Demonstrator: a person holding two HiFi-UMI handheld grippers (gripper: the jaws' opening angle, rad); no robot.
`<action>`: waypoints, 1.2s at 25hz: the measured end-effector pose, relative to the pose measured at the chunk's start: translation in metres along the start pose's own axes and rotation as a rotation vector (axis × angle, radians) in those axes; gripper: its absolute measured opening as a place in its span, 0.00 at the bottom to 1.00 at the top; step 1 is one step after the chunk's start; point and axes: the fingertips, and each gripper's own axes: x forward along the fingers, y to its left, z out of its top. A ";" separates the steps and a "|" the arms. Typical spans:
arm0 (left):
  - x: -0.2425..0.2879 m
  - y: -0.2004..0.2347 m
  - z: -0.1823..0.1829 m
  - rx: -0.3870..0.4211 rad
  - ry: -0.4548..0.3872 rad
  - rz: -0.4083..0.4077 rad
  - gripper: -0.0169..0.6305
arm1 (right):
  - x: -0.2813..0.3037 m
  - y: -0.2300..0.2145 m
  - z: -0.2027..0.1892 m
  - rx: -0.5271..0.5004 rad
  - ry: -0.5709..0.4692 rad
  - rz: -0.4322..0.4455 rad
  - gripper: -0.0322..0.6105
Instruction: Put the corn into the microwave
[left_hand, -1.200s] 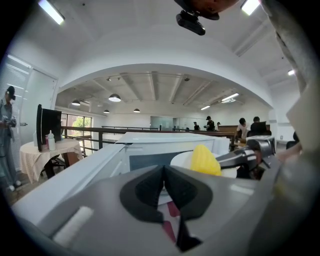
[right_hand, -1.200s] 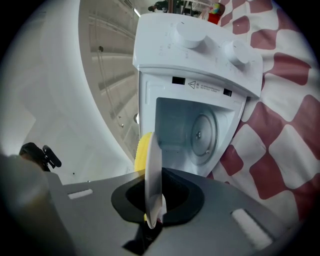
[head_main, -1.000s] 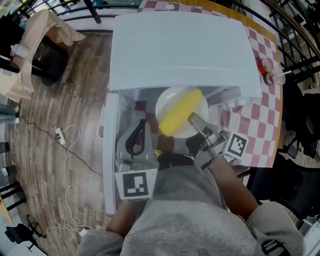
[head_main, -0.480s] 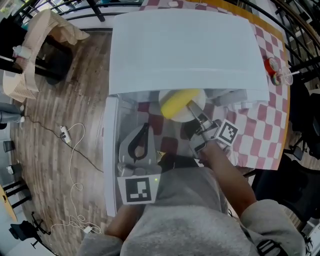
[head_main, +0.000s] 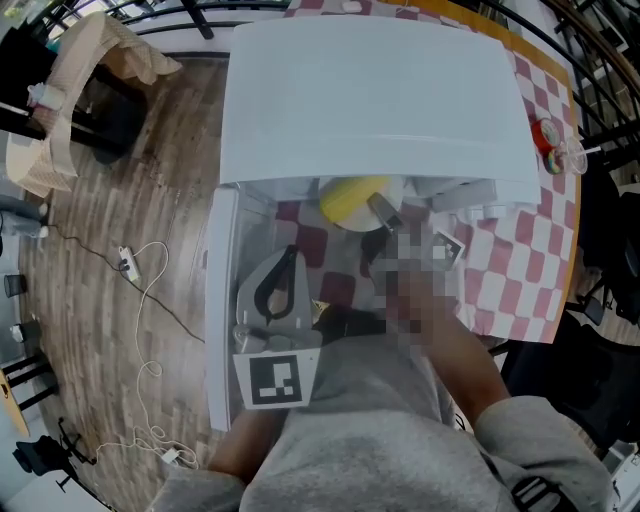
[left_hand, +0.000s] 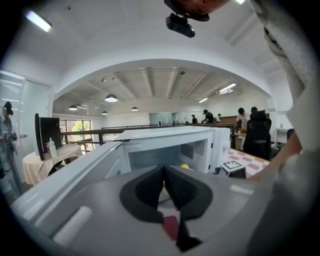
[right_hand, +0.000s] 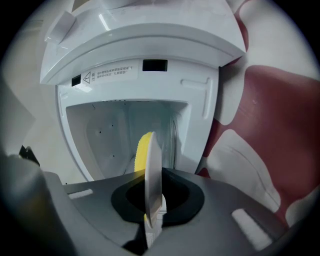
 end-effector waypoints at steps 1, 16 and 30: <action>0.000 0.000 0.000 0.001 0.003 0.000 0.04 | 0.001 -0.002 0.000 -0.002 0.000 -0.007 0.06; 0.000 0.001 0.004 0.003 0.002 0.011 0.04 | 0.009 -0.006 0.001 0.037 -0.025 -0.023 0.08; 0.000 -0.005 0.005 0.013 0.000 0.004 0.04 | 0.004 0.024 -0.025 -0.347 0.211 0.050 0.49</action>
